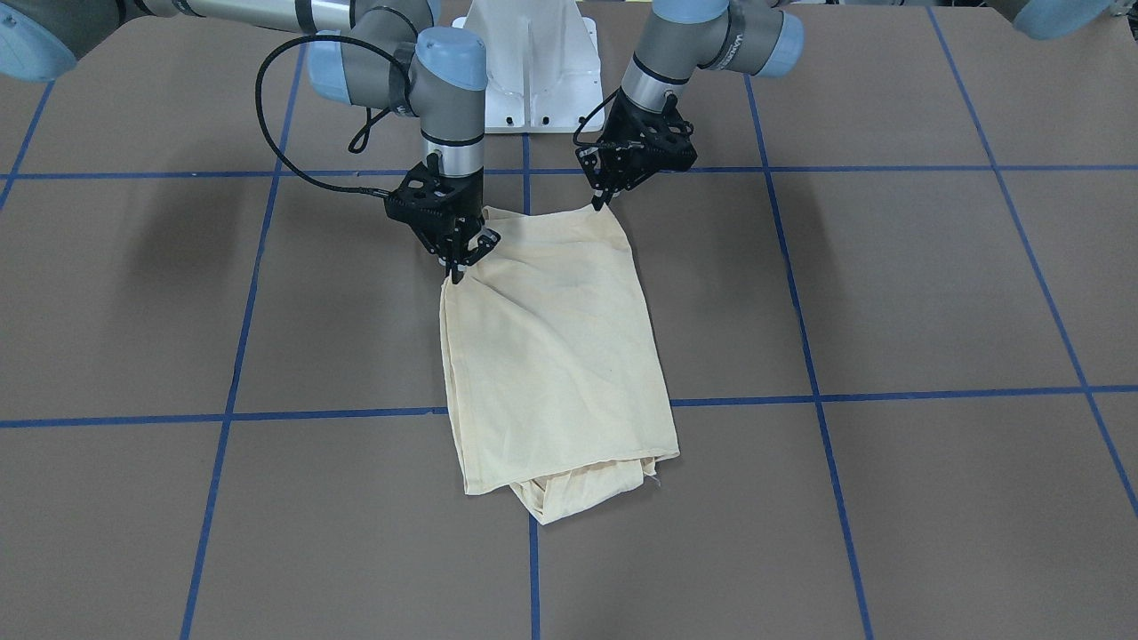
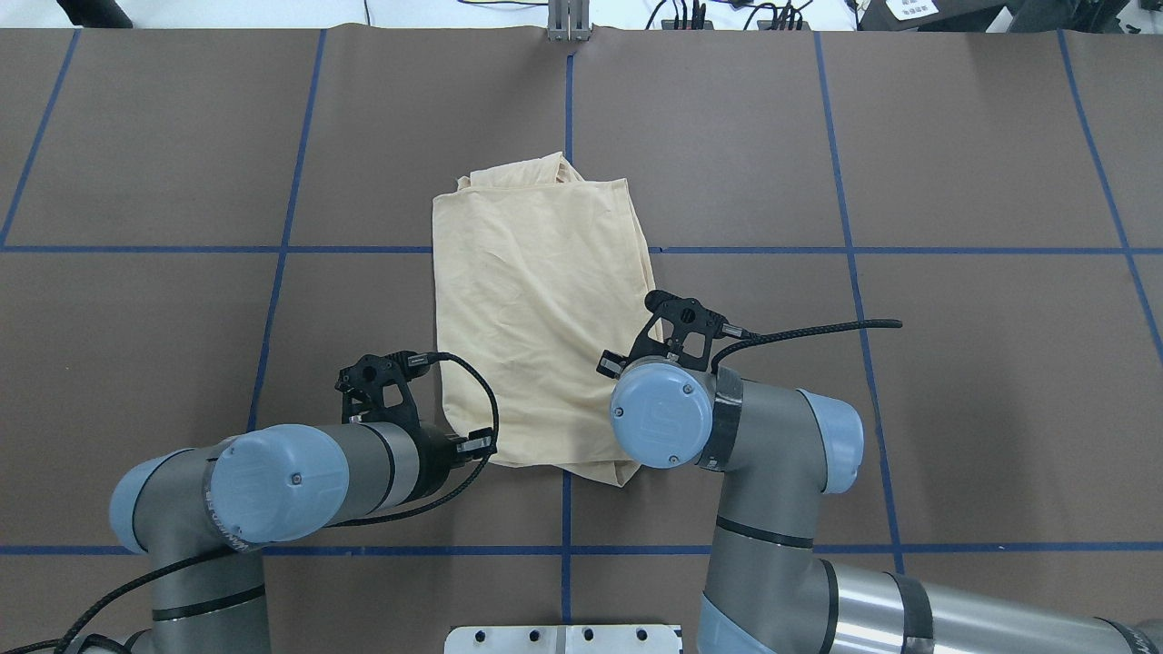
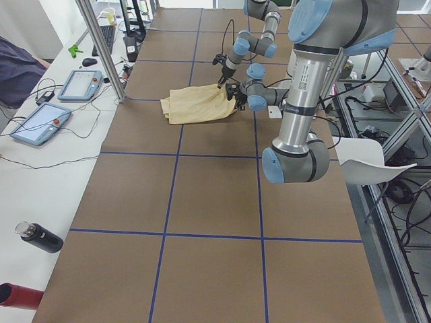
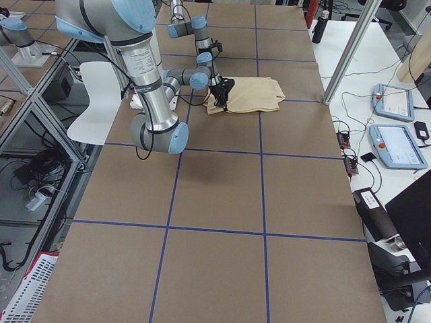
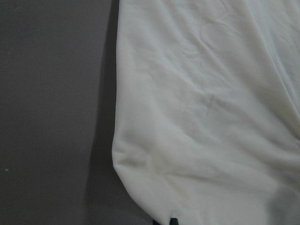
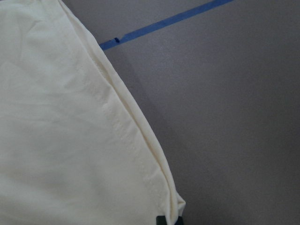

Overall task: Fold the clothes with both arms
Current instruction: 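Grasp the near edge of the folded shirt with both grippers, then lift the near edge with both grippers and fold it away from the robot, then release the shirt and raise the left gripper away while the right gripper presses the fold, then press down on the folded bundle with the right gripper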

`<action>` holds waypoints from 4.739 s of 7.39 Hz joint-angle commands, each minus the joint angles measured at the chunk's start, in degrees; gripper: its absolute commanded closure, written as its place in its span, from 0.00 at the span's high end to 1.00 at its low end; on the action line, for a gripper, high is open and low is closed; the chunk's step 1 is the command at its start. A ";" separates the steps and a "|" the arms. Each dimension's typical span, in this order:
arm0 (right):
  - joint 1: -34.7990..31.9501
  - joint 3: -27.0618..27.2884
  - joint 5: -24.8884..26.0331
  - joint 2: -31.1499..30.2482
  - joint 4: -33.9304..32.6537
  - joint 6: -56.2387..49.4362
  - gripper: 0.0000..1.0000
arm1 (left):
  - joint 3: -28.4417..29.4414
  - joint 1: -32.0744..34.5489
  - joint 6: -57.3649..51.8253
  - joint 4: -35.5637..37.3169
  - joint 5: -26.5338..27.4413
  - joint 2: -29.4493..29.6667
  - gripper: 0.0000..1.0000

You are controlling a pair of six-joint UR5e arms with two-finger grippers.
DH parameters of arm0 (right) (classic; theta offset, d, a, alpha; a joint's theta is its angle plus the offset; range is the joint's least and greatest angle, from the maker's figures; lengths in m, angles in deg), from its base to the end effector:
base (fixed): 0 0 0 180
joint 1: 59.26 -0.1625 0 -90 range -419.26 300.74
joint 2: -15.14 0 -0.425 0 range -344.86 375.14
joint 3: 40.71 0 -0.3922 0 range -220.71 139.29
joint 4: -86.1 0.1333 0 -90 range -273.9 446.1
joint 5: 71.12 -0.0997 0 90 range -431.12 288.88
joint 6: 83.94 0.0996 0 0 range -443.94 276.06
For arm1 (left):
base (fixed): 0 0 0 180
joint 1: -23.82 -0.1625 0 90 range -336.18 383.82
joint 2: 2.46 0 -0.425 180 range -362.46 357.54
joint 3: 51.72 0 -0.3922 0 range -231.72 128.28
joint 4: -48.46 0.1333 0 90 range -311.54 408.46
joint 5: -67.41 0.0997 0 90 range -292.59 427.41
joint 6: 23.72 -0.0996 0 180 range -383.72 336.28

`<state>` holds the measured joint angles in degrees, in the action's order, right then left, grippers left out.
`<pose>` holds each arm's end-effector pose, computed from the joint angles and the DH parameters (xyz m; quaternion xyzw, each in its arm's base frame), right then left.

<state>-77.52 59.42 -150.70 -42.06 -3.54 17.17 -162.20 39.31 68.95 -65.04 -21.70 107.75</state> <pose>-0.5766 -0.3496 0.2556 0.1071 -0.3614 0.2671 0.8869 0.5203 -0.2841 0.2592 0.0659 0.5273 -0.1378 0.8359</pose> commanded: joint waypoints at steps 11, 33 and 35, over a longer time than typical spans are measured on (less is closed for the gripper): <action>-3.95 12.04 0.04 -3.91 -5.54 -5.46 0.00 | -2.40 15.78 -16.89 26.66 -6.34 14.32 0.00; -7.73 -22.42 -1.81 18.61 -2.29 -9.05 0.00 | 21.54 34.35 -56.37 4.16 -18.38 13.02 1.00; -12.21 -28.63 1.17 18.87 6.26 -15.11 0.00 | 21.54 34.35 -56.37 4.16 -18.38 12.93 1.00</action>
<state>-86.86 35.00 -151.26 -23.39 -3.29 6.24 -140.66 73.65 12.58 -60.88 -40.08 120.71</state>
